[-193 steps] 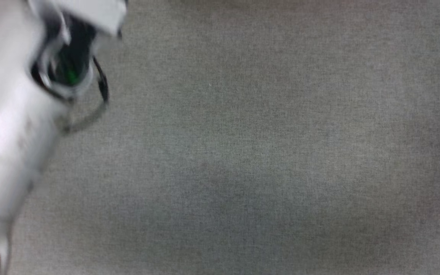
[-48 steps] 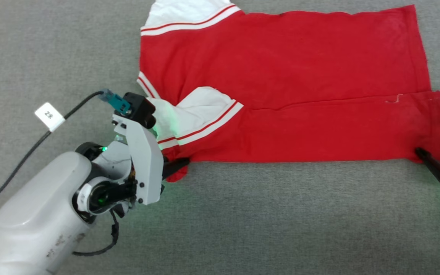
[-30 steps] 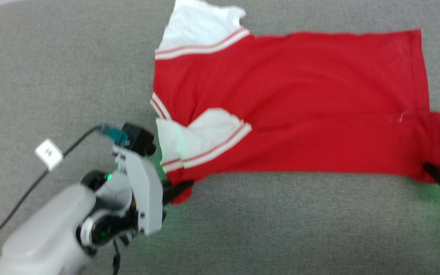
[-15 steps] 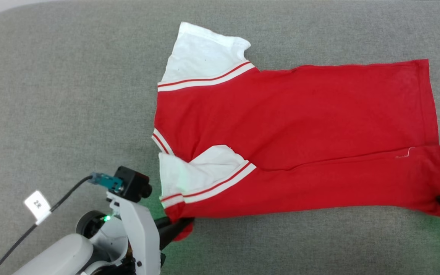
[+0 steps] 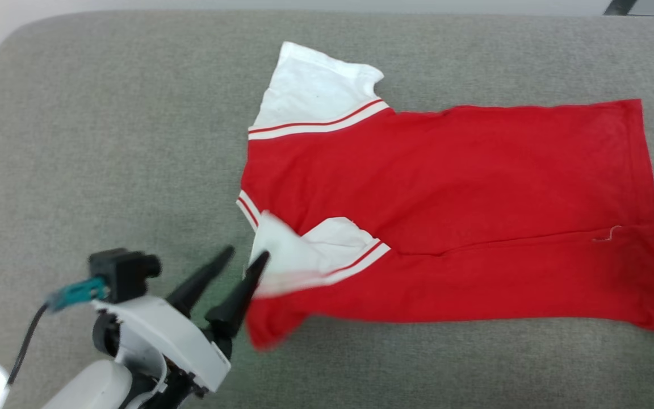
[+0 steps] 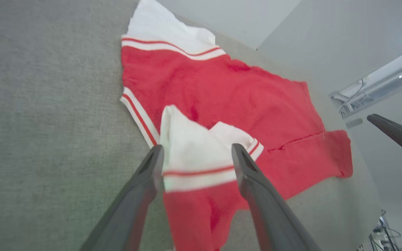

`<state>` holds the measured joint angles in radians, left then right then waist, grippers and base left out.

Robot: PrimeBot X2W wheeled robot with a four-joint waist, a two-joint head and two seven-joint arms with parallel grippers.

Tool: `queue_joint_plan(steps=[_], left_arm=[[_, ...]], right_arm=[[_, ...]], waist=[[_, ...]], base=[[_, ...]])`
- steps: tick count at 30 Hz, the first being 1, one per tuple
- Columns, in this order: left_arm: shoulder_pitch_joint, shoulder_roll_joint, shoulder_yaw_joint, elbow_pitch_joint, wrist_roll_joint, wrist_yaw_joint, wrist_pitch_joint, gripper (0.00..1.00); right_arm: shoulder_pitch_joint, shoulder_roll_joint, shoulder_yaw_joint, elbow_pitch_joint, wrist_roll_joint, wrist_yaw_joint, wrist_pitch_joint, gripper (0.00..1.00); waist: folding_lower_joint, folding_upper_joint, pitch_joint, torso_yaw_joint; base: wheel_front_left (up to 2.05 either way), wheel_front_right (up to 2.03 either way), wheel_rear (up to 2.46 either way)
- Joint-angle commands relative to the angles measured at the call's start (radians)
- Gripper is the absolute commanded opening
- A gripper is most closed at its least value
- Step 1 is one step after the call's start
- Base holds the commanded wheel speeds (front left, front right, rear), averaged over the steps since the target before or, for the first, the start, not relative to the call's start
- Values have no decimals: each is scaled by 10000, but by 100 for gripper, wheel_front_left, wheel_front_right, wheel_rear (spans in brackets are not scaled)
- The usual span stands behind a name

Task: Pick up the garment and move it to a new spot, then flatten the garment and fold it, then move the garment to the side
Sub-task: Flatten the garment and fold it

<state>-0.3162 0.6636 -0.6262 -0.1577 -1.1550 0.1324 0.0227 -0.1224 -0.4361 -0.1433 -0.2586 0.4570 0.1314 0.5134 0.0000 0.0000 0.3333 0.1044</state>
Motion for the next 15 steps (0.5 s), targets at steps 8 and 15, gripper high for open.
queue_joint_plan(steps=[8, 15], left_arm=[[132, -646, 765, 938, 1730, 625, -2618, 100], [-1072, -609, 1666, 1386, 2939, 271, -2855, 100]], right_arm=[[-920, 1804, -384, 808, -1304, -15, -3276, 100], [-1411, 2536, -168, 1308, -2071, -15, -5223, 100]], waist=[[0, 0, 134, 186], [0, 0, 514, -360]], base=[[0, 0, 0], [0, 0, 0]])
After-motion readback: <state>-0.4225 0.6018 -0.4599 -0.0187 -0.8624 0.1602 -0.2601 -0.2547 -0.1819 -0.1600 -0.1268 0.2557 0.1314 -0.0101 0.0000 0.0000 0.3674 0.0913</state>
